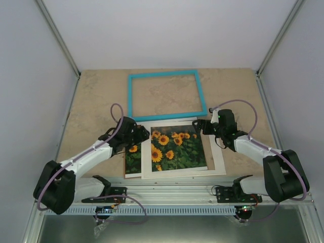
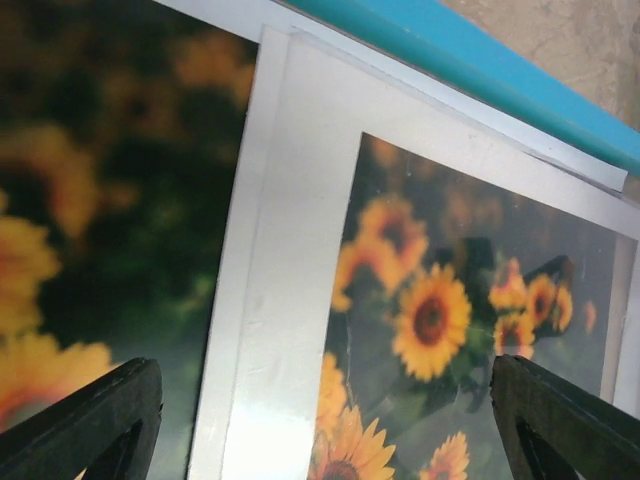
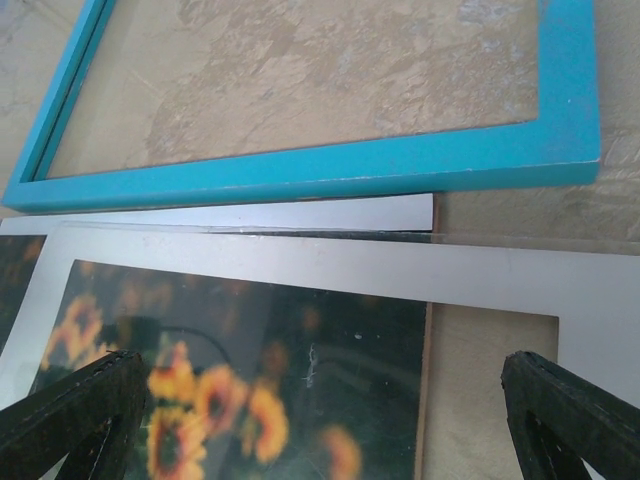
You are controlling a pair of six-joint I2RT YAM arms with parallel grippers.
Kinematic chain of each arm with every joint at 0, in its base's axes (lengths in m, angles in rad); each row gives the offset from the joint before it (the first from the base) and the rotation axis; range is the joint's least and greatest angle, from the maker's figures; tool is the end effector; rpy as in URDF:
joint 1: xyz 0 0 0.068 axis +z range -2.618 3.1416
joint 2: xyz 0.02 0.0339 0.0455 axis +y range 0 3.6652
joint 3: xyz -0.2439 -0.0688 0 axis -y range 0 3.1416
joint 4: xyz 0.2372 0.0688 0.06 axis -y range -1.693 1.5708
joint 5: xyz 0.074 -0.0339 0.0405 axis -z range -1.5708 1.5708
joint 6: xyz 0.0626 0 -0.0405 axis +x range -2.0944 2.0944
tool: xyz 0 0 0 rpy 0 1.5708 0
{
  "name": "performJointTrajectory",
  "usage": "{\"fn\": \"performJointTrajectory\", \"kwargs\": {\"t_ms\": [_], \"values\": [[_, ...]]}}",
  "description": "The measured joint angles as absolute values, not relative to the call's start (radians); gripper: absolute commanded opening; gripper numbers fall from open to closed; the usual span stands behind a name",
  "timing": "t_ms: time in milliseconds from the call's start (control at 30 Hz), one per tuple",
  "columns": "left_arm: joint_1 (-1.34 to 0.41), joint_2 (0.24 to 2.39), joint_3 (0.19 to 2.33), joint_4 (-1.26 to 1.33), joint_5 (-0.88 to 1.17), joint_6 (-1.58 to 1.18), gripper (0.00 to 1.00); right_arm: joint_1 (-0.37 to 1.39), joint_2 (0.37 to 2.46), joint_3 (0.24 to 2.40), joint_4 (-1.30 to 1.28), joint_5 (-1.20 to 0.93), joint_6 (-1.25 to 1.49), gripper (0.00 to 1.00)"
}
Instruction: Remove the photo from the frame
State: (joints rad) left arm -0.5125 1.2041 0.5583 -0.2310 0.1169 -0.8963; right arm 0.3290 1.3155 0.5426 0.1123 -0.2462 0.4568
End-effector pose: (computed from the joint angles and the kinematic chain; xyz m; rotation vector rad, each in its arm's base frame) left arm 0.2101 -0.1266 0.1417 -0.4405 2.5550 -0.7226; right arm 0.2567 0.1038 0.1442 0.0079 2.3014 0.6930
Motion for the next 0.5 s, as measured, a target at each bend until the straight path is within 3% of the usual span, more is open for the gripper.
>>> {"fn": "performJointTrajectory", "kwargs": {"t_ms": [500], "values": [[-0.513, 0.986, 0.507, -0.527, -0.056, -0.967, 0.97, 0.36, 1.341, 0.543, 0.12, -0.296, 0.453, 0.98]]}}
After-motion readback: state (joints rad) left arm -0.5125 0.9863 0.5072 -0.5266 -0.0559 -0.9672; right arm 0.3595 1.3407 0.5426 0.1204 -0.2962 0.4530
